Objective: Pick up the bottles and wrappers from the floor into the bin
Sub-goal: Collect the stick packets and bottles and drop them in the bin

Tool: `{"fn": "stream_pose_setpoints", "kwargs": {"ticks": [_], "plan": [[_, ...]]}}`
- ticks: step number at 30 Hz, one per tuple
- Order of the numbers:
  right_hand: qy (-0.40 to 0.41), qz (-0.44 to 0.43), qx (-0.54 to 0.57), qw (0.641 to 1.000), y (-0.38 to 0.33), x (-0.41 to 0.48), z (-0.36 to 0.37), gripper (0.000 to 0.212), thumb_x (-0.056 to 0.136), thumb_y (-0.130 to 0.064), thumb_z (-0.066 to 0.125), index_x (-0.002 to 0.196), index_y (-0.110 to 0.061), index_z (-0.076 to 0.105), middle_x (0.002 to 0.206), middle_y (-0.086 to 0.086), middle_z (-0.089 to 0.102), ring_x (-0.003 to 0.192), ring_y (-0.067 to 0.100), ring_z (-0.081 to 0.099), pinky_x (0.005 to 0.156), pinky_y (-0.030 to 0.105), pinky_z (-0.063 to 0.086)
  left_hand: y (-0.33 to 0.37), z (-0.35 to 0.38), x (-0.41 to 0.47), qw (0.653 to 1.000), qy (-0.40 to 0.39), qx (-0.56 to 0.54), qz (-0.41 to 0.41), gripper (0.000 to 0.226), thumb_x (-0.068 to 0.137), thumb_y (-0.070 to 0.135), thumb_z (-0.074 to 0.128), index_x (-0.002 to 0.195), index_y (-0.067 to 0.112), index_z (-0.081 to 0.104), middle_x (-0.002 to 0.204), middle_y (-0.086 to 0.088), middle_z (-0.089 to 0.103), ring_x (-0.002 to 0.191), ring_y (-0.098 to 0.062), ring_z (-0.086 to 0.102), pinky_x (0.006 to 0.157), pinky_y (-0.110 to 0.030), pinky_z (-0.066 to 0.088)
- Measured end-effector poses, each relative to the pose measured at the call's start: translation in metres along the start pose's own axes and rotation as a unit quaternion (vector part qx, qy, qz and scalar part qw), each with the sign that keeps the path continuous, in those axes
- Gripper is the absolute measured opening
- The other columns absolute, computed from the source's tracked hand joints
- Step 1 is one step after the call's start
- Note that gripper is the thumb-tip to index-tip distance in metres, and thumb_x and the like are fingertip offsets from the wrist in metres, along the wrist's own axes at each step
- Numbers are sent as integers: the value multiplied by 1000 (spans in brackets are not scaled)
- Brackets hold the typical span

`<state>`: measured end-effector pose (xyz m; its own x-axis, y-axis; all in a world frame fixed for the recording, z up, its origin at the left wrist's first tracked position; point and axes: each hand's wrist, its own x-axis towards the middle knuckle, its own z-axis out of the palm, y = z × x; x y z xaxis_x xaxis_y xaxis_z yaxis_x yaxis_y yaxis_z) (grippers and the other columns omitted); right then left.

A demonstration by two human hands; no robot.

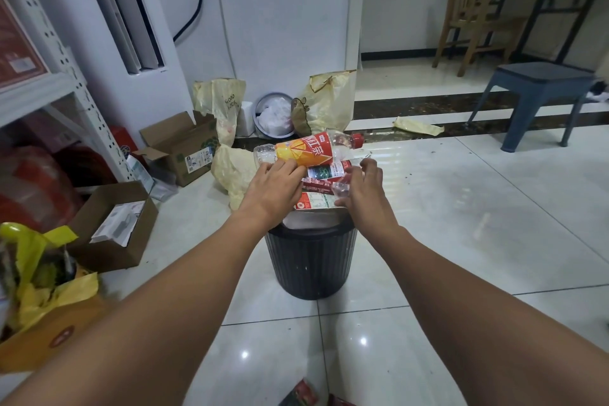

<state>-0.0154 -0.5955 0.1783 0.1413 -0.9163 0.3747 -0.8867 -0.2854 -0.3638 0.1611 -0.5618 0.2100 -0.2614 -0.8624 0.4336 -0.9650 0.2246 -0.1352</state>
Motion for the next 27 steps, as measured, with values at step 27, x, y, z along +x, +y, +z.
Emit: {"fn": "stream_pose_setpoints", "kwargs": {"ticks": [27], "plan": [[34, 25, 108, 993, 16, -8, 11, 68, 74, -11, 80, 133, -22, 49, 131, 7, 52, 122, 25, 43, 100, 37, 41, 11, 18, 5, 1000, -24, 3, 14, 25, 96, 32, 42, 118, 22, 49, 121, 2, 54, 114, -19, 48, 94, -34, 33]]}}
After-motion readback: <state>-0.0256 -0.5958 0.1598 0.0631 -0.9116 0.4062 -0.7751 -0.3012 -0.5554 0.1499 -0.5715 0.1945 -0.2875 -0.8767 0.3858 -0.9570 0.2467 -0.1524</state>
